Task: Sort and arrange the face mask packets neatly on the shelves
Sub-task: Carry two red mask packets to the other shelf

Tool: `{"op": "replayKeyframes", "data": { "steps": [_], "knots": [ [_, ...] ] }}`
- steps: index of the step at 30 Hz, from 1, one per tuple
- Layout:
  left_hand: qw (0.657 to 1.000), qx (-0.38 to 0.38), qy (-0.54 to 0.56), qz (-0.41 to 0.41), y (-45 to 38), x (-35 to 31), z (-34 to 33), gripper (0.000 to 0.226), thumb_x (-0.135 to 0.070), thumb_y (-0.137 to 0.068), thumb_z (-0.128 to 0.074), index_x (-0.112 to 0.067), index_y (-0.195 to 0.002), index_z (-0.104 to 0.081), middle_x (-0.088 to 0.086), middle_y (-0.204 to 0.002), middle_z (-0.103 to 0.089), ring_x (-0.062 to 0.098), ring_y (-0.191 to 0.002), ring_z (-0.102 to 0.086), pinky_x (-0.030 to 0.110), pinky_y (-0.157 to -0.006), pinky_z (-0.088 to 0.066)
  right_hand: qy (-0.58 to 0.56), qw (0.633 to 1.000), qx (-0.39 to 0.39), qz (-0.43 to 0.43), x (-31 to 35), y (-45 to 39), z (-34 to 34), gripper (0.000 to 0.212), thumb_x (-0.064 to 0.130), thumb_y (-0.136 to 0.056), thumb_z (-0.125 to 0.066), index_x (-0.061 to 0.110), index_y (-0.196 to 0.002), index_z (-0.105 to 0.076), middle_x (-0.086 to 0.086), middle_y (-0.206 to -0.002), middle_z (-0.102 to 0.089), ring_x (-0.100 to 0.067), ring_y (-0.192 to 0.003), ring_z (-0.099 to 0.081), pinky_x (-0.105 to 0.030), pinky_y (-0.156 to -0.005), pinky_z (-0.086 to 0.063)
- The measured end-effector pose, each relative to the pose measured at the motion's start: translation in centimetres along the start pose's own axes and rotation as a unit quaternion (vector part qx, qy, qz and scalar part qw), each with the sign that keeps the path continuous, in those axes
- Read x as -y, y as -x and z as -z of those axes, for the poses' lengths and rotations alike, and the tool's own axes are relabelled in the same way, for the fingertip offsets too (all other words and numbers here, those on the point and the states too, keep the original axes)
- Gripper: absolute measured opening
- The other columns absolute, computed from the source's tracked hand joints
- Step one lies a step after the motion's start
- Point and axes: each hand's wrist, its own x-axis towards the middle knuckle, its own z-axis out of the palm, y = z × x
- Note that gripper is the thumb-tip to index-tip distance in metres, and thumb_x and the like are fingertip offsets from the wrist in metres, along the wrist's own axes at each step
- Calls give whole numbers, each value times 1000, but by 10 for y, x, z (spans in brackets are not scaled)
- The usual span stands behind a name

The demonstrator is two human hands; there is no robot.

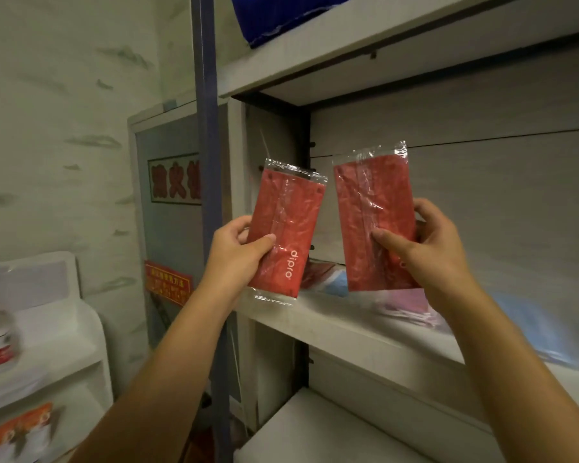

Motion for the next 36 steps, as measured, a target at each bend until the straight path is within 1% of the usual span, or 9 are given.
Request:
{"op": "replayKeyframes", "data": {
  "steps": [3,8,15,20,23,27,30,32,36],
  "knots": [
    [1000,27,8,9,-25,11,1,20,0,-92,-67,-15,-105,-69,-2,-91,-79,13,-75,-76,24,-61,-57,5,1000,-14,3,-6,-5,-15,29,9,-88,-76,29,-103,-61,4,-93,-74,-3,-72,-72,-17,-53,-53],
    [998,42,33,30,-52,31,-2,23,0,-92,-67,-14,-110,-67,-6,-87,-78,10,-73,-75,20,-56,-56,26,999,-20,-7,-22,-12,-29,30,9,-87,-76,29,-104,-62,6,-86,-77,-10,-76,-74,-28,-61,-58],
    [995,57,18,81,-86,53,-13,28,2,-88,-70,-11,-113,-67,4,-95,-77,13,-71,-75,26,-56,-58,26,999,-17,-8,-29,-25,-38,30,8,-87,-76,28,-105,-62,6,-86,-76,-8,-74,-74,-23,-58,-57],
    [993,60,-7,101,-105,63,-16,26,3,-88,-68,-11,-110,-65,4,-92,-73,8,-58,-72,20,-47,-53,20,1000,-17,-1,-27,-28,-37,29,8,-88,-75,29,-104,-62,8,-87,-77,-12,-76,-75,-26,-60,-59],
    [991,69,-16,109,-115,72,-15,27,2,-87,-69,-10,-111,-66,4,-94,-73,8,-59,-72,21,-48,-54,16,1000,-26,-2,-28,-30,-39,28,10,-88,-76,27,-105,-63,6,-87,-77,-13,-76,-75,-26,-59,-59],
    [987,87,-18,131,-126,87,-12,28,1,-86,-72,-10,-111,-66,9,-98,-75,17,-68,-75,29,-58,-59,34,998,-52,-9,-30,-31,-47,28,8,-87,-76,24,-106,-64,2,-86,-77,-15,-76,-75,-31,-62,-61],
    [984,110,-27,136,-137,93,-11,26,1,-87,-71,-11,-109,-66,9,-95,-75,16,-65,-74,26,-52,-56,59,996,-70,-6,-29,-33,-55,29,7,-86,-77,26,-105,-64,-1,-88,-77,-19,-78,-75,-36,-65,-63],
    [981,134,-30,140,-142,98,-12,25,4,-87,-69,-9,-108,-66,11,-93,-75,17,-63,-73,26,-51,-56,68,994,-85,-3,-27,-34,-61,28,8,-87,-76,25,-105,-64,-2,-89,-76,-16,-76,-74,-33,-62,-63],
    [973,170,-41,148,-151,108,-14,22,5,-86,-69,-10,-101,-66,11,-89,-74,21,-66,-73,32,-58,-60,65,991,-115,-14,-25,-32,-74,27,8,-89,-74,26,-105,-62,-1,-92,-74,-14,-76,-75,-25,-56,-59]
  ]
}}
